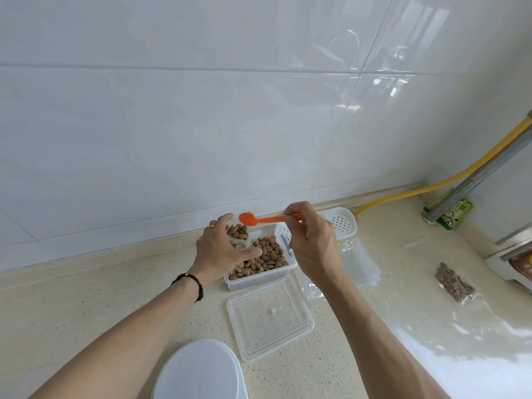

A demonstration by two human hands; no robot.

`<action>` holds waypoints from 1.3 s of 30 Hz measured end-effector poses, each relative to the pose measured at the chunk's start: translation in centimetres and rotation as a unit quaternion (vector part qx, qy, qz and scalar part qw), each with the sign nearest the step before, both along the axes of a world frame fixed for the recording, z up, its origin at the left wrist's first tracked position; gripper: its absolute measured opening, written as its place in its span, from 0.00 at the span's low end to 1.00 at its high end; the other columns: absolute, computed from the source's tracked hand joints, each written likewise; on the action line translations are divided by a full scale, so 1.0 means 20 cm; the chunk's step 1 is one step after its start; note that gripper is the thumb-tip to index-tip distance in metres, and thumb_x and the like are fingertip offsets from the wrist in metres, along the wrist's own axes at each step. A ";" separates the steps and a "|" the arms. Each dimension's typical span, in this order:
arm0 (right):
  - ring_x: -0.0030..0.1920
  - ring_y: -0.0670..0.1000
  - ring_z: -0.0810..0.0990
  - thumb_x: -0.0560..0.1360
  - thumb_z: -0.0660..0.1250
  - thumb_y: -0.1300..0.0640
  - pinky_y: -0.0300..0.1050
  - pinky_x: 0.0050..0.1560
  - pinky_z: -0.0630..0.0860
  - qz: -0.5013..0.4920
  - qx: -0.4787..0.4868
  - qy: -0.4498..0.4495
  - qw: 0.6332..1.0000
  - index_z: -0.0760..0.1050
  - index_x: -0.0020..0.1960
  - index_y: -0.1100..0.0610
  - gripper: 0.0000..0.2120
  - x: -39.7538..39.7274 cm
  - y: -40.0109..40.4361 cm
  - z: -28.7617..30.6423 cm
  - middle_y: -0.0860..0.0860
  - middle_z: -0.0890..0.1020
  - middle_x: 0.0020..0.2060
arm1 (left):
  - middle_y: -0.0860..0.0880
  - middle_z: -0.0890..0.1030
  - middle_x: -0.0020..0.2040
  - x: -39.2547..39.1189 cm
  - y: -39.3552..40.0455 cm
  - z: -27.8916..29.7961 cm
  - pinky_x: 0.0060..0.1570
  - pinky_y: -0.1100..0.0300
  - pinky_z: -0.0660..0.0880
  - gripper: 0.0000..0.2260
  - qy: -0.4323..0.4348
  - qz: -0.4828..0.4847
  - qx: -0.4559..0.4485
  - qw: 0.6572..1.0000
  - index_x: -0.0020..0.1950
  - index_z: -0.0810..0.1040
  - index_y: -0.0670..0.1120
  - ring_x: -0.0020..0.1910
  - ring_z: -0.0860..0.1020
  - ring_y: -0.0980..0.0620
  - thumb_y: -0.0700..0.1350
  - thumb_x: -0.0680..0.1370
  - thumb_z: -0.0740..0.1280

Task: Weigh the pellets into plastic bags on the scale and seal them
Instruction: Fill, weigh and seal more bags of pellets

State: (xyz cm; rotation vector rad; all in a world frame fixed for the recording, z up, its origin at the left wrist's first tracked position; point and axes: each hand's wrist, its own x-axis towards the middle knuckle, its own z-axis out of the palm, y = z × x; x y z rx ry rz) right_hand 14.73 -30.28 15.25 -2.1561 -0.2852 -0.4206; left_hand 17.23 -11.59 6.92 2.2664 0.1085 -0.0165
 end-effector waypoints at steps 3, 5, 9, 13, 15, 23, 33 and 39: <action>0.29 0.57 0.77 0.79 0.64 0.62 0.58 0.31 0.75 -0.054 0.065 0.009 0.996 0.75 0.47 0.54 0.05 -0.03 -0.01 0.02 0.50 0.80 0.33 | 0.49 0.71 0.65 -0.02 0.00 0.01 0.67 0.47 0.65 0.47 -0.016 0.002 -0.018 1.000 0.73 0.63 0.50 0.66 0.69 0.49 0.65 0.60 0.78; 0.30 0.58 0.79 0.78 0.66 0.63 0.55 0.30 0.77 -0.105 0.126 0.022 0.986 0.76 0.46 0.52 0.06 -0.07 -0.03 0.03 0.47 0.81 0.36 | 0.49 0.71 0.64 -0.04 0.00 0.03 0.66 0.49 0.64 0.46 -0.034 0.001 -0.023 0.999 0.72 0.64 0.50 0.65 0.69 0.50 0.65 0.60 0.77; 0.30 0.50 0.81 0.77 0.68 0.62 0.41 0.32 0.76 -0.200 0.266 0.092 0.938 0.77 0.47 0.56 0.02 -0.19 -0.11 0.06 0.56 0.82 0.37 | 0.50 0.71 0.63 -0.15 -0.04 0.11 0.66 0.51 0.63 0.47 -0.072 -0.014 -0.030 0.997 0.71 0.64 0.50 0.64 0.69 0.51 0.67 0.59 0.77; 0.30 0.48 0.79 0.76 0.69 0.64 0.41 0.32 0.75 -0.263 0.378 0.134 0.878 0.77 0.45 0.55 0.04 -0.39 -0.19 0.02 0.57 0.82 0.37 | 0.54 0.69 0.57 -0.31 -0.13 0.20 0.65 0.54 0.62 0.50 -0.114 -0.049 -0.037 0.992 0.69 0.65 0.50 0.58 0.67 0.56 0.74 0.54 0.69; 0.32 0.50 0.79 0.75 0.69 0.65 0.42 0.33 0.74 -0.293 0.416 0.149 0.848 0.77 0.45 0.55 0.05 -0.52 -0.24 -0.02 0.57 0.83 0.39 | 0.55 0.69 0.56 -0.40 -0.18 0.22 0.64 0.55 0.62 0.50 -0.121 -0.073 -0.044 0.989 0.69 0.65 0.50 0.57 0.67 0.57 0.75 0.55 0.70; 0.37 0.52 0.79 0.78 0.65 0.65 0.44 0.36 0.74 -0.400 0.484 0.240 0.740 0.75 0.46 0.57 0.05 -1.14 -0.44 -0.45 0.60 0.85 0.47 | 0.54 0.74 0.57 -0.68 -0.33 0.13 0.63 0.47 0.70 0.48 -0.112 -0.169 -0.036 0.979 0.69 0.65 0.51 0.58 0.73 0.52 0.75 0.57 0.71; 0.41 0.53 0.80 0.76 0.68 0.63 0.46 0.40 0.78 -0.407 0.405 0.314 0.756 0.81 0.48 0.59 0.04 -1.37 -0.38 -0.75 0.57 0.85 0.44 | 0.50 0.73 0.60 -0.86 -0.31 0.05 0.65 0.50 0.64 0.54 -0.106 -0.228 0.025 0.968 0.71 0.64 0.48 0.59 0.71 0.52 0.80 0.55 0.64; 0.43 0.53 0.77 0.77 0.66 0.47 0.50 0.46 0.74 -0.431 0.167 0.374 0.804 0.83 0.48 0.53 0.12 -1.29 -0.35 -0.74 0.52 0.83 0.40 | 0.50 0.73 0.61 -0.88 -0.26 0.05 0.65 0.47 0.67 0.56 -0.101 -0.225 0.051 0.968 0.73 0.62 0.48 0.60 0.72 0.52 0.82 0.55 0.62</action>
